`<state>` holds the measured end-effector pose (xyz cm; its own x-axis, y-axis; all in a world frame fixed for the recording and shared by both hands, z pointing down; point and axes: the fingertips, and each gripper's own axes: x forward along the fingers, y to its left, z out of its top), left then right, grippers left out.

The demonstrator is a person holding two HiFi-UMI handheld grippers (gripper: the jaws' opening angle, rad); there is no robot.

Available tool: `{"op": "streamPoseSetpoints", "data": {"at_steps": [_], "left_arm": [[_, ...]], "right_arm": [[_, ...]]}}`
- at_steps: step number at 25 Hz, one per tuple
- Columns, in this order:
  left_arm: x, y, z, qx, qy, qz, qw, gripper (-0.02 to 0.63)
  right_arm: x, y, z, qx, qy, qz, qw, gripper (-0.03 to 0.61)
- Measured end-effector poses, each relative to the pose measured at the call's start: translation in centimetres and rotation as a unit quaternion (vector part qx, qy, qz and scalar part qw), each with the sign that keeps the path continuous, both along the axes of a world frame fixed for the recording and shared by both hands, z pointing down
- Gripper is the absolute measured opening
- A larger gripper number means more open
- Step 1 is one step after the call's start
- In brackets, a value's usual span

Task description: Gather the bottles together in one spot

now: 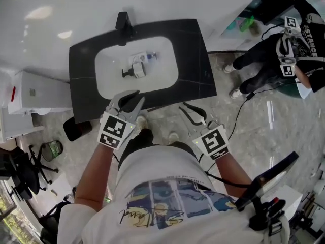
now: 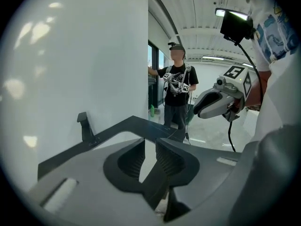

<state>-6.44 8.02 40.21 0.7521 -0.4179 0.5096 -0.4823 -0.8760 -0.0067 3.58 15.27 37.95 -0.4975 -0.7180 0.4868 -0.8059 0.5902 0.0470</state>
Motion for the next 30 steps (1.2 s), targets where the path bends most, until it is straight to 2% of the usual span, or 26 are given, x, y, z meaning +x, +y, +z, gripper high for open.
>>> {"op": "streamPoseSetpoints", "data": {"at_steps": [6, 11, 21, 30], "left_arm": [[-0.2, -5.3, 4.2, 0.005, -0.048, 0.076, 0.9959, 0.075], [1.2, -9.2, 8.4, 0.006, -0.095, 0.111, 0.9893, 0.075], [6.1, -15.6, 17.5, -0.026, -0.183, 0.113, 0.9764, 0.077], [8.8, -20.1, 25.5, -0.037, -0.271, 0.117, 0.9548, 0.078]], "right_arm": [[-2.3, -2.2, 0.7, -0.015, 0.007, 0.068, 0.998, 0.063], [-2.3, -3.1, 1.6, -0.027, 0.003, 0.1, 0.995, 0.063], [3.5, -5.5, 2.9, -0.049, -0.01, 0.123, 0.991, 0.063], [9.4, -7.4, 5.0, -0.088, -0.016, 0.121, 0.989, 0.063]]}}
